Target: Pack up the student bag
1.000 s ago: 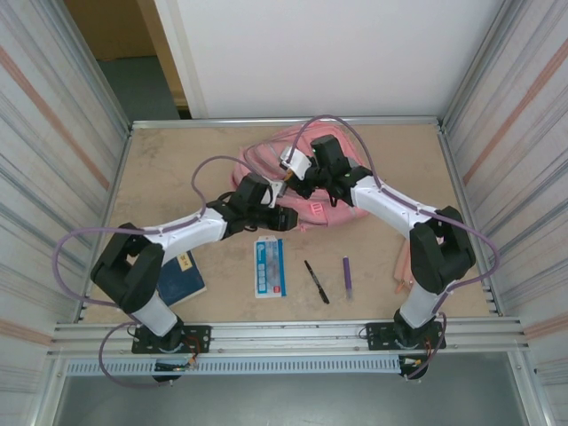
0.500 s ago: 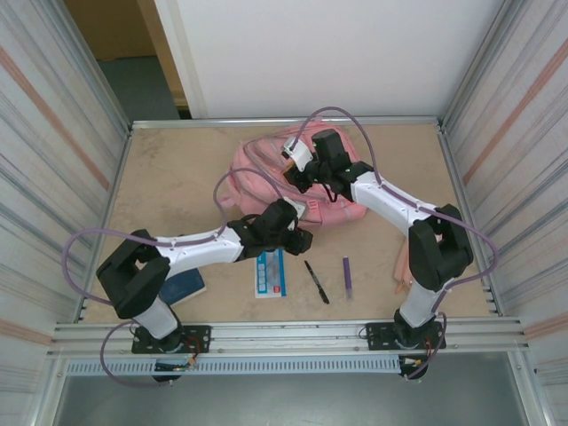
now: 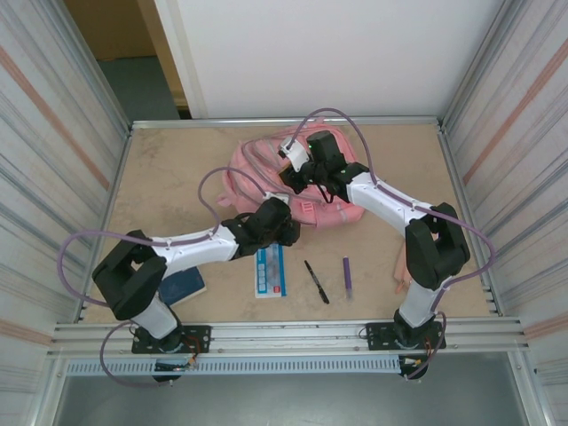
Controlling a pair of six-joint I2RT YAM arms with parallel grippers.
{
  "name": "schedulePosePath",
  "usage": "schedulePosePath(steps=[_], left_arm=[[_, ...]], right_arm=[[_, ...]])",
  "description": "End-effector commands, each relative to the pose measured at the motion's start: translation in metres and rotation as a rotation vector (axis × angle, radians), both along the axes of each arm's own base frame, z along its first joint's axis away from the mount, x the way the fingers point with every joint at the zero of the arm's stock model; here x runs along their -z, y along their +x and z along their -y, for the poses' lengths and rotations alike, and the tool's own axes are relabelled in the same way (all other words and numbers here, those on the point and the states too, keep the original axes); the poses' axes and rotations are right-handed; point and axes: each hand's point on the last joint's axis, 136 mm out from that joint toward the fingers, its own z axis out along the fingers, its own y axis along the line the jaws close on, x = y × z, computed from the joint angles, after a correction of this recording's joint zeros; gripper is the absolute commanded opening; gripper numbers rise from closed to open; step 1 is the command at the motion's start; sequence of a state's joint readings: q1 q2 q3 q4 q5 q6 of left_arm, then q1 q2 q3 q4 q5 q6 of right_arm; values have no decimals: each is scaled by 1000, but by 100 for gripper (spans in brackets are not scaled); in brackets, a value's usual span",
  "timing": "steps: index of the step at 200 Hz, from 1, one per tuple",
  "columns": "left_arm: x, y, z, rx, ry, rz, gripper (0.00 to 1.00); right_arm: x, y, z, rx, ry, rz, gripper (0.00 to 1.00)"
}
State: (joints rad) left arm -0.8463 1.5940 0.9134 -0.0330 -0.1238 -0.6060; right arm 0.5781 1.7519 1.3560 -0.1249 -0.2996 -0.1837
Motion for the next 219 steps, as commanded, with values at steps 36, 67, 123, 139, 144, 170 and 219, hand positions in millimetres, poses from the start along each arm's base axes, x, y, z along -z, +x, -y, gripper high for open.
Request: schedulePosePath(steps=[36, 67, 123, 139, 144, 170, 219], left_arm=[[-3, 1, 24, 134, -103, 4, 29], [5, -4, 24, 162, -102, -2, 26], [9, 9, -7, 36, 27, 28, 10], [7, 12, -15, 9, 54, 41, 9], [7, 12, -16, 4, 55, 42, 9], [6, 9, -13, 25, 14, 42, 18], [2, -5, 2, 69, -124, -2, 40]], right_arm=[[-60, -4, -19, -41, 154, 68, 0], [-63, -5, -20, -43, 164, 59, 0], [-64, -8, -19, -44, 170, 65, 0], [-63, -8, -18, -40, 173, 64, 0], [-65, -9, -18, -42, 174, 63, 0], [-65, -11, -16, -39, 172, 69, 0], [-74, -16, -18, -62, 207, 57, 0]])
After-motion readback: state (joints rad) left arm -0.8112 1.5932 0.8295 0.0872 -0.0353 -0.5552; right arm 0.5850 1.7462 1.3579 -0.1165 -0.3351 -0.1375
